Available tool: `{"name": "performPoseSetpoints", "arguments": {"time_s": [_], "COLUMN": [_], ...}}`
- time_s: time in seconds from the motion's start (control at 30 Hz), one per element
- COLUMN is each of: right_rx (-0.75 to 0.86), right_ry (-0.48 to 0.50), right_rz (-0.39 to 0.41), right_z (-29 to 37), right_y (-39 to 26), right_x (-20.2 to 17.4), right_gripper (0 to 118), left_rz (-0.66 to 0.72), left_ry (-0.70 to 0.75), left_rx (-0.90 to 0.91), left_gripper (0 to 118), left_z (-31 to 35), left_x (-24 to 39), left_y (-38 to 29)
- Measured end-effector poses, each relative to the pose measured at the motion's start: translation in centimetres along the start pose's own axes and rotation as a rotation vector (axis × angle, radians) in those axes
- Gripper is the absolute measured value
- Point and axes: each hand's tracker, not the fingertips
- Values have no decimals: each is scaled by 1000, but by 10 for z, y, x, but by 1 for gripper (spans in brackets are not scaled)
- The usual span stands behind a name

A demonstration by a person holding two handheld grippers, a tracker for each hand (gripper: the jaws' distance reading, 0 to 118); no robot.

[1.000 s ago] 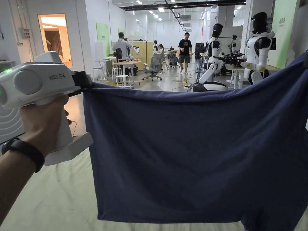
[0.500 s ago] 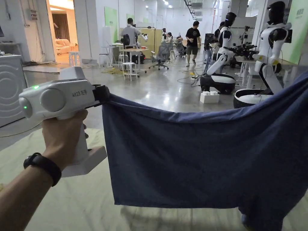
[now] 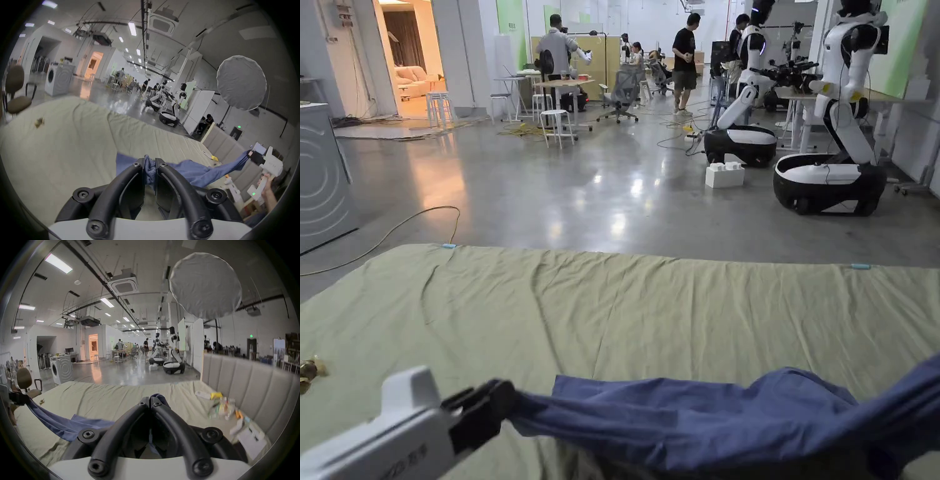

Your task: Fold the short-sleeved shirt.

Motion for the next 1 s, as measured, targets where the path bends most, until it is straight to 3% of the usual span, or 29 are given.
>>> {"name": "performPoseSetpoints", "arguments": {"time_s": [0.03,0.07,0.13,0.17,0.27,0.3,0.4,0.53,0.57,0.67,0.7,0.73,0.8,0.87,1.0], "right_rx": [-112,-21,-161,-131,-278,-276,-431,-562,-601,-682,-744,-782,-747,-704,-590], "right_ry": [-12,-33,-27,-64,-73,-69,-91,-126,-127,-131,-121,-130,-140,-146,-143], "right_rz": [-102,-31,-148,-103,-215,-186,-163,-294,-295,-181,-162,-154,-174,-192,-209], "right_z": [16,37,66,80,111,115,118,123,122,124,123,123,132,140,148], "right_y": [-20,-26,-54,-59,-96,-109,-149,-177,-181,-187,-189,-192,-194,-187,-157], "right_x": [0,-1,3,2,7,11,10,19,21,20,22,24,29,33,34], "right_gripper": [1,1,1,1,1,1,1,1,1,2,8,24,73,76,76], "left_rz": [-3,22,53,74,89,116,183,186,187,184,176,170,131,73,-99], "left_ry": [2,12,51,45,103,69,148,197,201,229,236,244,266,265,319], "left_rx": [7,6,-20,-56,-128,-185,-281,-412,-440,-489,-501,-497,-411,-287,-153], "left_gripper": [12,12,12,12,12,12,11,12,12,16,29,45,78,89,89], "left_z": [15,31,56,69,83,83,81,74,74,73,73,74,83,95,113], "left_x": [-4,-9,-20,-24,-47,-53,-73,-86,-87,-89,-90,-90,-87,-79,-45], "left_y": [-12,-25,-46,-60,-81,-93,-121,-135,-138,-143,-141,-141,-135,-122,-92]}}
